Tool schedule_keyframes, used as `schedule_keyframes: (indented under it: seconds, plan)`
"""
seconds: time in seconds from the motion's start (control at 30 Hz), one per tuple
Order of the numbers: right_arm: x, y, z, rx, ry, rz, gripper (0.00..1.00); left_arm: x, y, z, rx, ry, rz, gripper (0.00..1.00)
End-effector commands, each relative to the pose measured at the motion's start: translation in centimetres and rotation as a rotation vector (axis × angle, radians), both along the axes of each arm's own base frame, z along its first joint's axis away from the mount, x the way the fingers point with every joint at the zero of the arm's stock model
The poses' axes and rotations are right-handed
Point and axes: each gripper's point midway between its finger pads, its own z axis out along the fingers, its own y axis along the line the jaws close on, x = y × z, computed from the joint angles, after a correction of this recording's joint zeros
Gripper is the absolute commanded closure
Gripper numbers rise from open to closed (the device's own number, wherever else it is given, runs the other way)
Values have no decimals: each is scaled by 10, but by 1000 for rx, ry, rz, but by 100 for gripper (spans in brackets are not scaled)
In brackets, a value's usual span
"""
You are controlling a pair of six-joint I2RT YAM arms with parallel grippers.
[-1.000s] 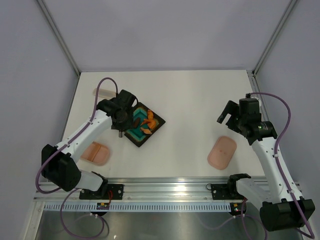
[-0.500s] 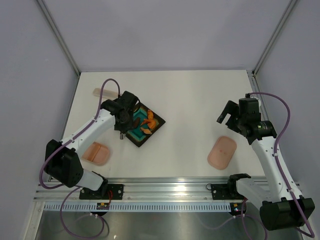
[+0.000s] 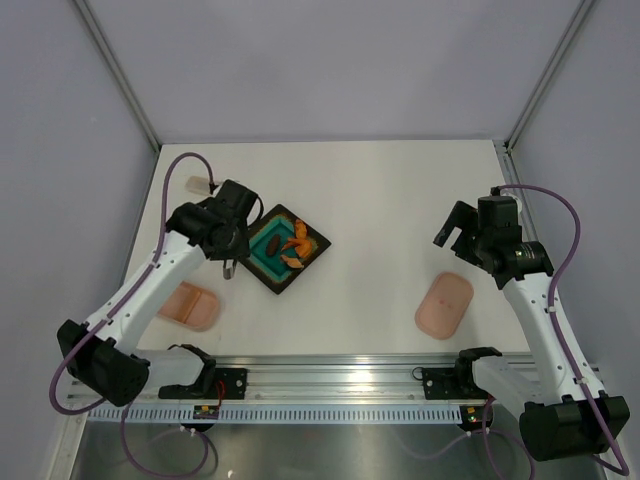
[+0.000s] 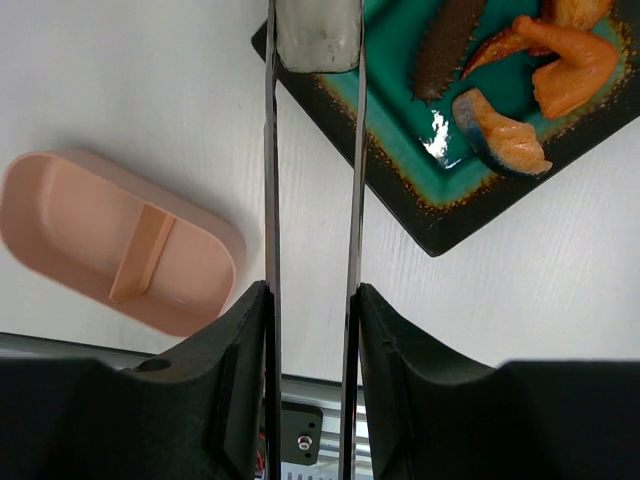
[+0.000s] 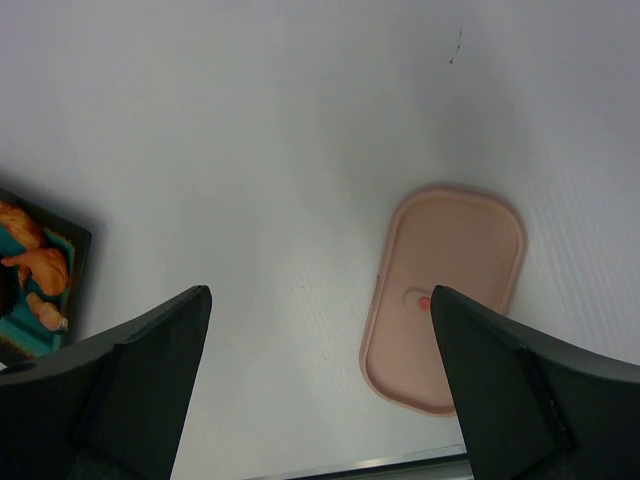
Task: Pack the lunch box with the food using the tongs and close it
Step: Pick up the fake food from the plate, then place the fake food in the packing box.
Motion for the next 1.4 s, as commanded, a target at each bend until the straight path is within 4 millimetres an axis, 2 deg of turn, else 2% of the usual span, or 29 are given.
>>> schedule_keyframes:
  seconds: [0.0,0.17,0.4,0.53,0.6,0.83,0.93,1.17,1.37]
  plan:
    - [4,4,13,23,-46,15,1,-10,25,28,43,-76,115,100]
    - [6,7,20,26,-58,37,1,-33,52,40,76,-110,250,100]
    - [4,11,26,44,-81,54,0,-83,72,37,37,-75,369,100]
    - [4,15,25,58,-89,73,1,-100,79,33,-9,-95,437,100]
    - [5,16,24,55,-90,82,1,-109,83,26,-39,-106,482,100]
    - [7,18,24,49,-96,107,0,-119,96,5,-40,-98,618,100]
    - [5,26,23,83,-94,138,0,-120,101,-1,-25,-91,670,100]
    - [3,29,11,96,-70,152,1,-126,116,-22,69,-7,770,100]
    - [9,31,10,97,-64,162,0,-131,120,-29,71,4,814,100]
